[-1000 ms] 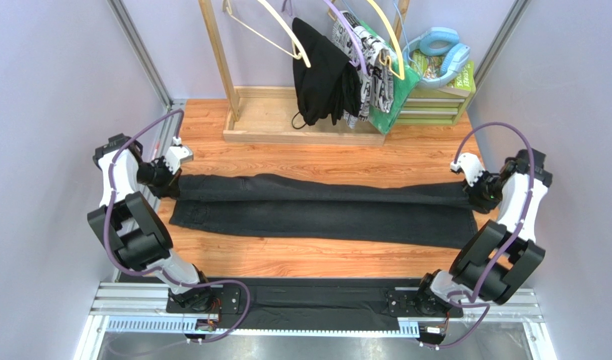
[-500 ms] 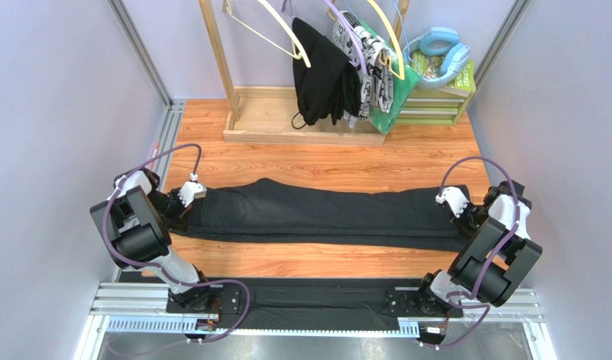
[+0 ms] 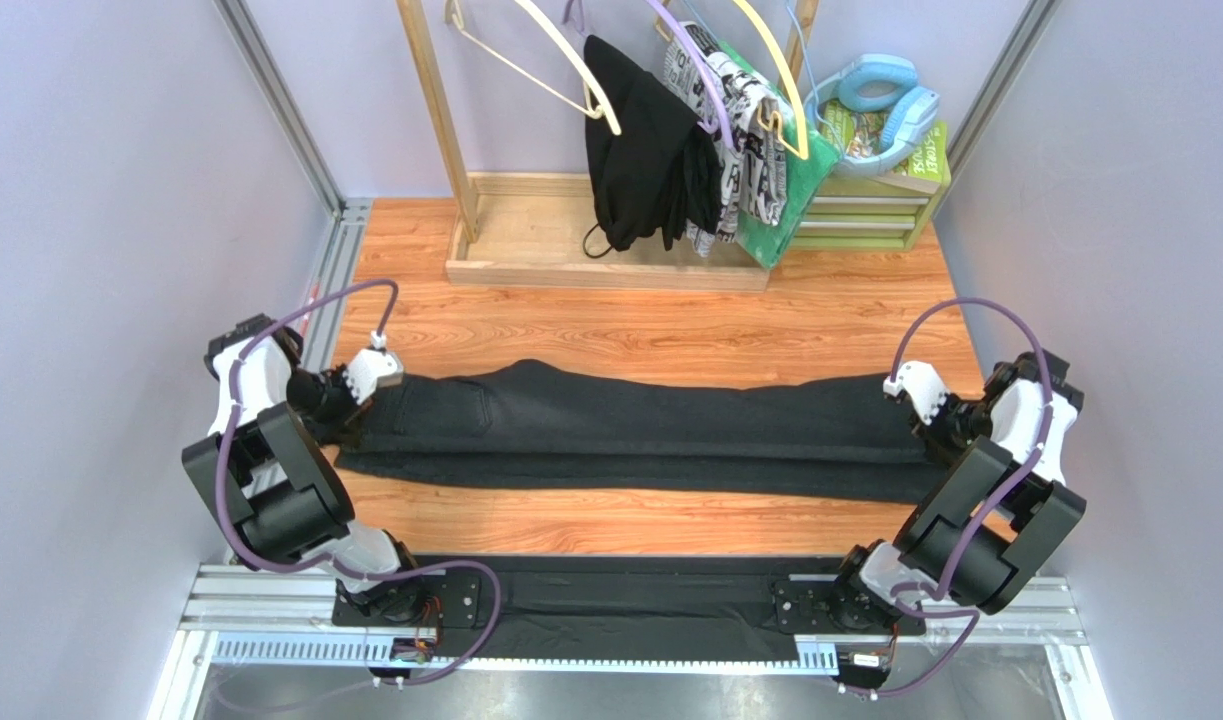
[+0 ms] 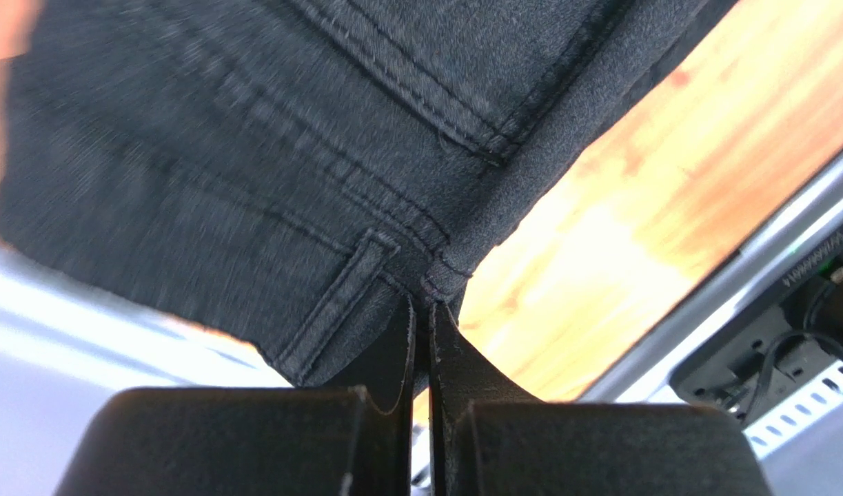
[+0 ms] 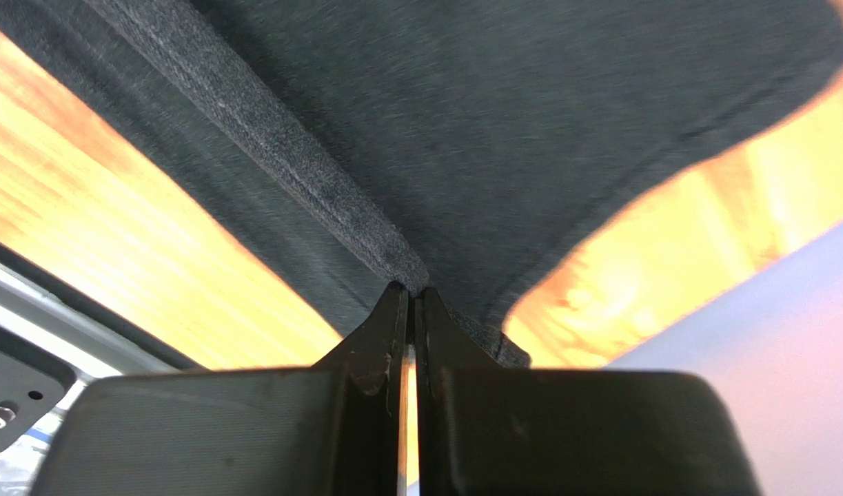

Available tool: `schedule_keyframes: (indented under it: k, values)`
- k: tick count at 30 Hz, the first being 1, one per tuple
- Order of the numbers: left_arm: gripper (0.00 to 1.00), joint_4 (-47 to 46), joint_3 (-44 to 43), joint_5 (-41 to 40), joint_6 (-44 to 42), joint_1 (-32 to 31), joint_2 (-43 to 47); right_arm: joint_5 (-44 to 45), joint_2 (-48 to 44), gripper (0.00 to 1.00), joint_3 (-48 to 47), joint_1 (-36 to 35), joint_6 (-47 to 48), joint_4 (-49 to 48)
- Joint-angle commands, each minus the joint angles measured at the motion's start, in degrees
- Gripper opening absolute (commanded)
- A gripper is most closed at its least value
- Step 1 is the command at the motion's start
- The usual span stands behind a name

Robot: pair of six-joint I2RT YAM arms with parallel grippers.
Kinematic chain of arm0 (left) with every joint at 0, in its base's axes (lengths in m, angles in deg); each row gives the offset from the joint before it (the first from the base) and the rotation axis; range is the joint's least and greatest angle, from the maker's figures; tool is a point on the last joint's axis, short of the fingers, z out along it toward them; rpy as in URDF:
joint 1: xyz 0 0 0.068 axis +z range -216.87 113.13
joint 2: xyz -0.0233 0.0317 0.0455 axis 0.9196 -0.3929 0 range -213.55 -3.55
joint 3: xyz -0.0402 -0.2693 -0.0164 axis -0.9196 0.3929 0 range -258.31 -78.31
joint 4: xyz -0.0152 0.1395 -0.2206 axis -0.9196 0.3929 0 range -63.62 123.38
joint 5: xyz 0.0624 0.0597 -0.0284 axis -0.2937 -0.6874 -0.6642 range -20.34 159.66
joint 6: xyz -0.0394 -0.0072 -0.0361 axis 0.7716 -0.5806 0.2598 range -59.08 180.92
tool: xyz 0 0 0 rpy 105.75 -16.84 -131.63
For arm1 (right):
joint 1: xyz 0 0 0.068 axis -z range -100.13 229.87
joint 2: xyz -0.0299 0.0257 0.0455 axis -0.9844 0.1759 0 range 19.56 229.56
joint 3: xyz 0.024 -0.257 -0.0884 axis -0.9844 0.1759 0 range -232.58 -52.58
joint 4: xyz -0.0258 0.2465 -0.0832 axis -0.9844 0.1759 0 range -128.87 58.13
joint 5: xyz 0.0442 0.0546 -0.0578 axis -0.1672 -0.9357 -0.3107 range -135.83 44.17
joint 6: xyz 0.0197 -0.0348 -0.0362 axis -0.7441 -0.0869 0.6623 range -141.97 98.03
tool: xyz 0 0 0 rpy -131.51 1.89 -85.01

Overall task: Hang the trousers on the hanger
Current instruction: Fold the trousers

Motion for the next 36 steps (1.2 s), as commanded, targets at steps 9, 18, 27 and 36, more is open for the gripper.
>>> schedule_keyframes:
  k: [9,18,27,36]
  values:
    - [0.8,6.3,-5.5,5.9,-0.7,2.7,2.1,0.9,1.1,0.75,-13.2,1.9,-2.3,13.6]
    - [0.91,-4.1,-11.2,12.8,22.3,-4.9,-1.5,-2.5,14.5,0.65,-27.0,-7.2,-30.3,11.9]
    - [0.83,-15.9,-5.4,2.7,30.5,-7.8,-8.7,10.0,21.4,0.67,-21.6,-17.8,-41.1,-6.1]
    - [0.73,-22.3,7.1,-3.8,31.4,-6.9,-9.2,24.5,28.7,0.54,-16.6,-13.5,-36.9,-10.7]
